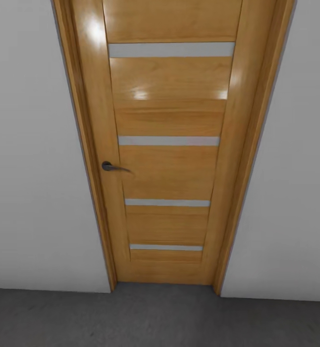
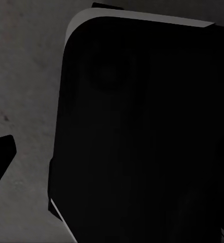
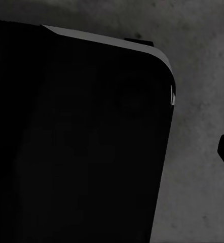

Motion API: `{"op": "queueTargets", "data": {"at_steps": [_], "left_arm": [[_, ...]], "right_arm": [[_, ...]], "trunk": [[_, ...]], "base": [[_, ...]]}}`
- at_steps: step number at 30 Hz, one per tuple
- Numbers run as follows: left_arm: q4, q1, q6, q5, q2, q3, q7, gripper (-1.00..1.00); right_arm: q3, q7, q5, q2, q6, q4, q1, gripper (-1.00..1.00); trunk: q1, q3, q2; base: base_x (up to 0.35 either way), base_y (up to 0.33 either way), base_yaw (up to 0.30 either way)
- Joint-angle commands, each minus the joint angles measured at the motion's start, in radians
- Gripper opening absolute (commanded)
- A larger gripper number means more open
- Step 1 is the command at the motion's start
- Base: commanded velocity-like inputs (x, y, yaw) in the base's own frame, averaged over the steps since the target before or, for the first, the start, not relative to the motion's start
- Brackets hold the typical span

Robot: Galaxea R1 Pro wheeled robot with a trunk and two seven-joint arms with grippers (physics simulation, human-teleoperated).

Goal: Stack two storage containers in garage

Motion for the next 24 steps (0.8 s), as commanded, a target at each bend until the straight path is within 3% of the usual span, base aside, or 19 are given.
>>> {"op": "queueTargets", "data": {"at_steps": [1, 9, 24], "left_arm": [[0.000, 0.000, -0.001, 0.007, 0.000, 0.000, 0.001, 1.00], [0.000, 0.000, -0.002, 0.007, 0.000, 0.000, 0.001, 1.00], [0.000, 0.000, -0.001, 0.007, 0.000, 0.000, 0.001, 1.00]], "right_arm": [[0.000, 0.000, 0.007, 0.000, -0.002, 0.000, 0.000, 1.00], [-0.001, 0.000, 0.008, -0.002, -0.003, 0.000, 0.000, 1.00], [-0.001, 0.001, 0.009, -0.005, -0.004, 0.000, 0.000, 1.00]], "trunk": [[0.000, -0.001, 0.000], [0.000, -0.001, 0.000], [0.000, -0.001, 0.000]], "base": [[0.000, -0.007, 0.187], [0.000, -0.002, 0.176], [0.000, 0.000, 0.013]]}}
